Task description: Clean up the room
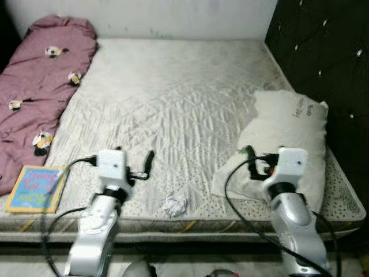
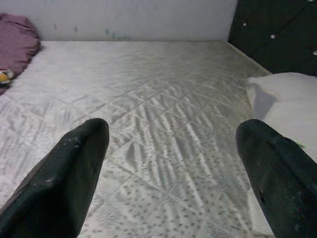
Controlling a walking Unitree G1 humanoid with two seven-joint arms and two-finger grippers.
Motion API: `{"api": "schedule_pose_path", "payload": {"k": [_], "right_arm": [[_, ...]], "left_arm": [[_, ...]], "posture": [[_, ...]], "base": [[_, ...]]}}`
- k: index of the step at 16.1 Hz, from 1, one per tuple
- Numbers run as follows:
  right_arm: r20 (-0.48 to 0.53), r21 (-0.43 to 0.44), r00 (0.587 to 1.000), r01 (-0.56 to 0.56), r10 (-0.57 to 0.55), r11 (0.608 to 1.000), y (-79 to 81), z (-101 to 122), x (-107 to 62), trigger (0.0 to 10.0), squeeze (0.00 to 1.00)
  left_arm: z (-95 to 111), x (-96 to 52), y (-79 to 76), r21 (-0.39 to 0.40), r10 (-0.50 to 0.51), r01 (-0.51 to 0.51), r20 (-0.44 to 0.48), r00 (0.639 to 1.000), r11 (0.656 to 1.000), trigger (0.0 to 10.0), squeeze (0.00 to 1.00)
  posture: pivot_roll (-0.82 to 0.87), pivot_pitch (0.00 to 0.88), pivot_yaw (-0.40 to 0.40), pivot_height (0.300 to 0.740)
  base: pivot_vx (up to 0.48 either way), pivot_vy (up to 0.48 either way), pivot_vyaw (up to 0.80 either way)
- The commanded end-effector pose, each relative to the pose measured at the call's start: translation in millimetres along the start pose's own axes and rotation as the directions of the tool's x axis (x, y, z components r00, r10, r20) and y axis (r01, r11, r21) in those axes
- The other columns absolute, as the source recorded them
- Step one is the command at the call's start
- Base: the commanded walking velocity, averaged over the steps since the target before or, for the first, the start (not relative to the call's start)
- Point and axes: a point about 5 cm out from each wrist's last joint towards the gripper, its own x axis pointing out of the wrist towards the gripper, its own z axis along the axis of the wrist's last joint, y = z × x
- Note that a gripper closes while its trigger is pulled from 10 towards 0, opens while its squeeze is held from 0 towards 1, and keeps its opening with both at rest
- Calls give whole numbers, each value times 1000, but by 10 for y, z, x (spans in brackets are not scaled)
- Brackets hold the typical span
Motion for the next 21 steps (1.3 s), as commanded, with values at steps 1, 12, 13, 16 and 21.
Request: {"api": "schedule_pose_path", "payload": {"k": [1, 12, 13, 16, 21], "right_arm": [[1, 6, 1000, -11, 11, 1000, 10, 6, -3, 10000, 0], [8, 28, 1000, -27, 27, 999, 40, 17, 8, 10000, 0], [6, 31, 1000, -27, 27, 999, 41, 16, 12, 10000, 0], [-1, 34, 1000, -23, 23, 999, 45, 10, 20, 10000, 0], [7, 37, 1000, -28, 28, 999, 60, 24, 53, 10000, 0]], "left_arm": [[-38, -11, 50, 5, 24, -24, -23, 999, 1000, 10000, 0], [29, -3, 134, 44, 96, -98, 48, 994, 994, 10000, 0], [39, -5, 129, 57, 80, -83, 53, 995, 995, 10000, 0], [64, -15, 116, 54, 70, -74, 78, 995, 996, 10000, 0], [68, -17, 128, 48, 16, -21, 90, 996, 999, 10000, 0]], "posture": [[-1, 22, -16, 740], [-3, 31, -14, 740], [0, 30, -14, 740], [4, 32, -15, 740], [20, 34, -22, 740]], "base": [[0, 480, 0], [0, 480, 0], [0, 0, 0], [0, 0, -685], [0, 0, -320]]}}
